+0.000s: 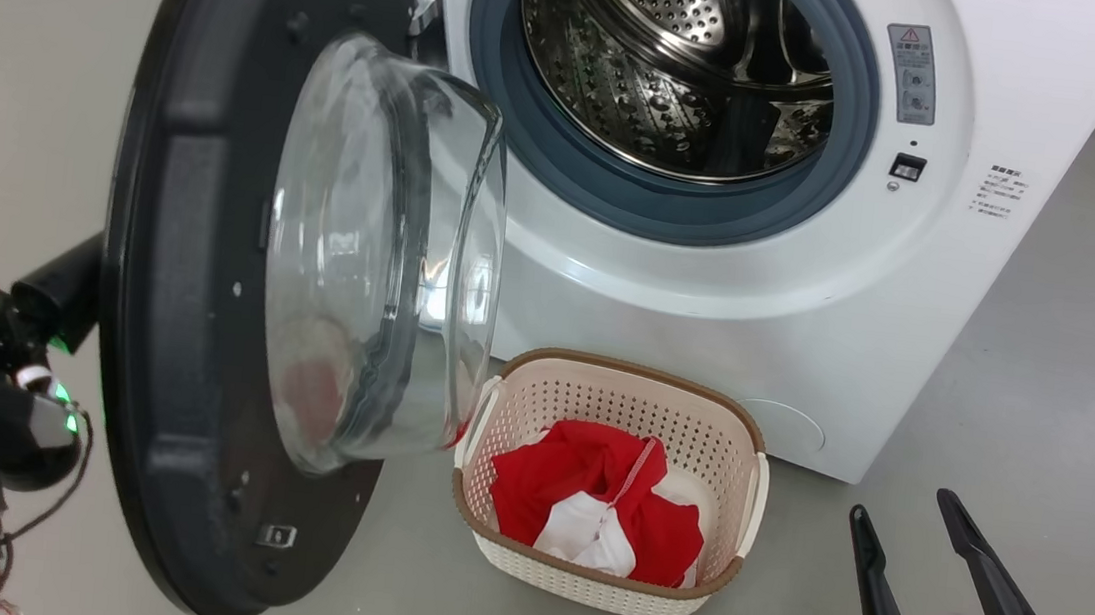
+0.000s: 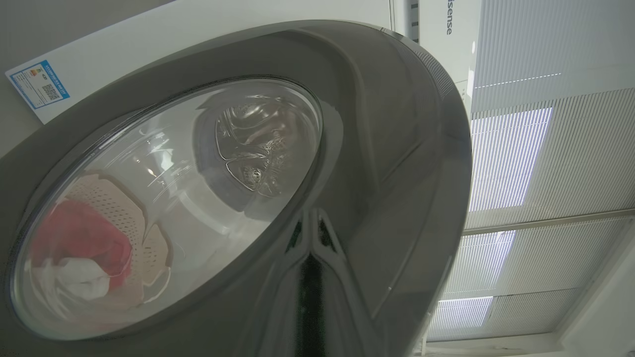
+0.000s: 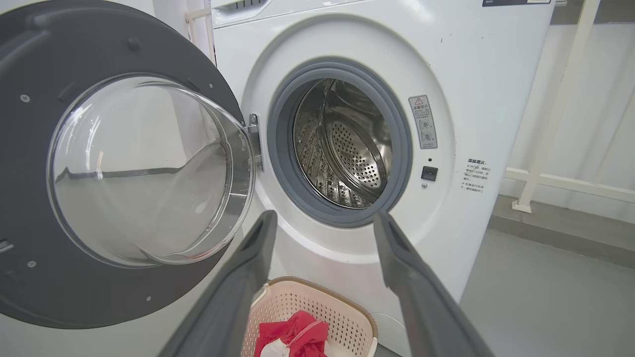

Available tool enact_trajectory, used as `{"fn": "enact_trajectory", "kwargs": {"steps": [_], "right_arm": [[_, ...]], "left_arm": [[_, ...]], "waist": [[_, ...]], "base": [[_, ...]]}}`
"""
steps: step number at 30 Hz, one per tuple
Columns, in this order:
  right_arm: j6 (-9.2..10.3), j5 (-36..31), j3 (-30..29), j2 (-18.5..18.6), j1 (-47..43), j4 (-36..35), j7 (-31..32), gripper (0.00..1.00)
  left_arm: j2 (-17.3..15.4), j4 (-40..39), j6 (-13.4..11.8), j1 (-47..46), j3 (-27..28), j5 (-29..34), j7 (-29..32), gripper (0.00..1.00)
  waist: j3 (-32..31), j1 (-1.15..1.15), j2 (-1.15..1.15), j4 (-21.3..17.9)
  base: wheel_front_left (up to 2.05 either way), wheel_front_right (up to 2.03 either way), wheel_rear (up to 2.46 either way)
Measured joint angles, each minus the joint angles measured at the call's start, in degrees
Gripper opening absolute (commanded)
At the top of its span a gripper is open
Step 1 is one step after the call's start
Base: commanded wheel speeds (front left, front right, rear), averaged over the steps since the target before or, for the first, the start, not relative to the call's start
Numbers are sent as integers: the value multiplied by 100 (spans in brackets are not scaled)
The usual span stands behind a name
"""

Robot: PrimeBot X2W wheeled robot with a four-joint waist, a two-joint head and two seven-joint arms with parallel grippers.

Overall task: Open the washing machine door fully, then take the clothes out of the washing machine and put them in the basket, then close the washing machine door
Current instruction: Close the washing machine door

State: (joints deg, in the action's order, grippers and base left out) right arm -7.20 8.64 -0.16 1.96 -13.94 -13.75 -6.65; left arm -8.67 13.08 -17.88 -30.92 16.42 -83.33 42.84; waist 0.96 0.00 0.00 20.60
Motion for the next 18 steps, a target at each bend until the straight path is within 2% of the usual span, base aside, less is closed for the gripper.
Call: {"fn": "enact_trajectory", "kwargs": {"steps": [18], "right_arm": [[0,37,35,0,4,9,0,100]], "left_arm": [[515,-242,27,186,-350,-126,-111,0]], "waist": [[55,0,0,-297]], "base": [[0,0,0]]}}
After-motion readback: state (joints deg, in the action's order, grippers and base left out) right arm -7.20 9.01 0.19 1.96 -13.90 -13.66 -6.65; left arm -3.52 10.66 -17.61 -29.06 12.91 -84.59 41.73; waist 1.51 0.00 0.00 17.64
